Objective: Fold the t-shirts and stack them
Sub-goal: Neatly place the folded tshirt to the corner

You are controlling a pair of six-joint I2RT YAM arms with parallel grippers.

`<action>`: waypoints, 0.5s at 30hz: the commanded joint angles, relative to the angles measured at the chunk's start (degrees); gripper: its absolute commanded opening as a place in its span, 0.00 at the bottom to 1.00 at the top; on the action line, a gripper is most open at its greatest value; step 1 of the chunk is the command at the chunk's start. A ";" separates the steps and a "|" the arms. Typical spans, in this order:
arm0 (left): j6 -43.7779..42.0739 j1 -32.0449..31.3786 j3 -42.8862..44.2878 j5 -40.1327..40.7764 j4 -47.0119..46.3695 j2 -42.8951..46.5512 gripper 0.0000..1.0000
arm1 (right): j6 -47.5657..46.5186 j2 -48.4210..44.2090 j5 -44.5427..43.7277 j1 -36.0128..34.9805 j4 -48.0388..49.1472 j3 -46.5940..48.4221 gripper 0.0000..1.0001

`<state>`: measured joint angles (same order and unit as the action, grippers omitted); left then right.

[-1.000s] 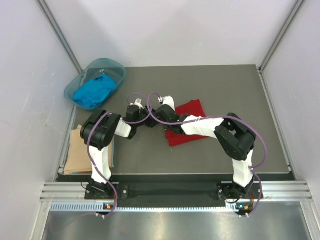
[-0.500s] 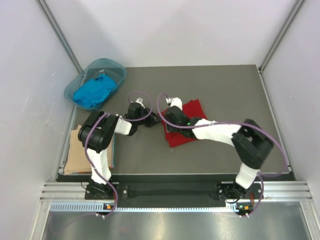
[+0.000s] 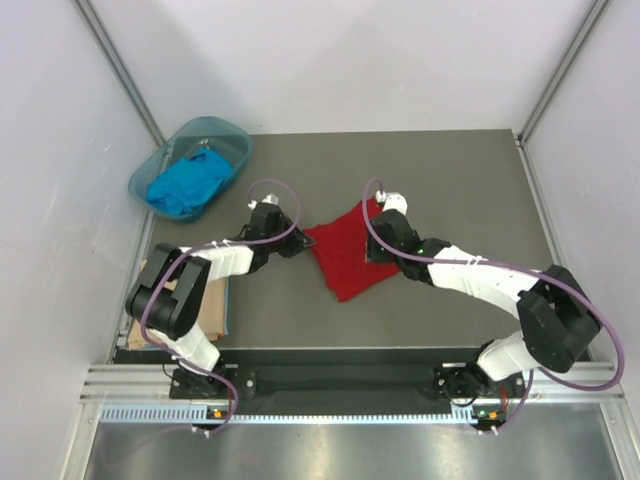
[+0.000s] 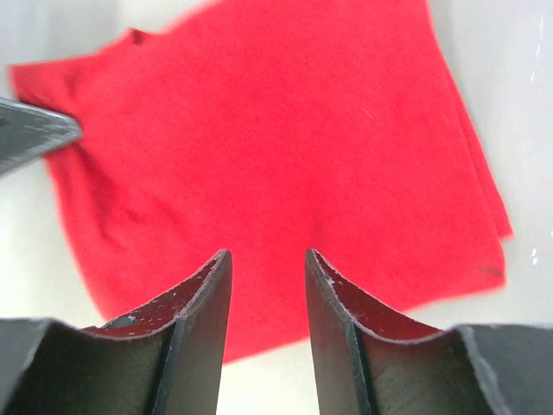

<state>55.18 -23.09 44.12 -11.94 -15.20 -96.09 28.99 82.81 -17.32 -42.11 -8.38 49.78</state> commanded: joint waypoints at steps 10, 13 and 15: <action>-7.89 -0.11 -2.28 15.79 22.84 19.34 0.00 | 2.30 3.32 6.77 5.37 7.14 -5.40 0.39; -8.51 -0.11 -2.11 17.74 28.27 23.13 0.00 | 2.38 6.31 8.78 5.37 7.94 -4.43 0.39; -8.68 -0.11 -1.67 20.28 31.36 25.16 0.00 | 3.08 8.33 9.93 5.37 10.84 -3.82 0.39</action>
<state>48.42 -23.29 42.19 2.61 9.10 -74.89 30.83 89.36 -10.20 -36.95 -3.46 43.99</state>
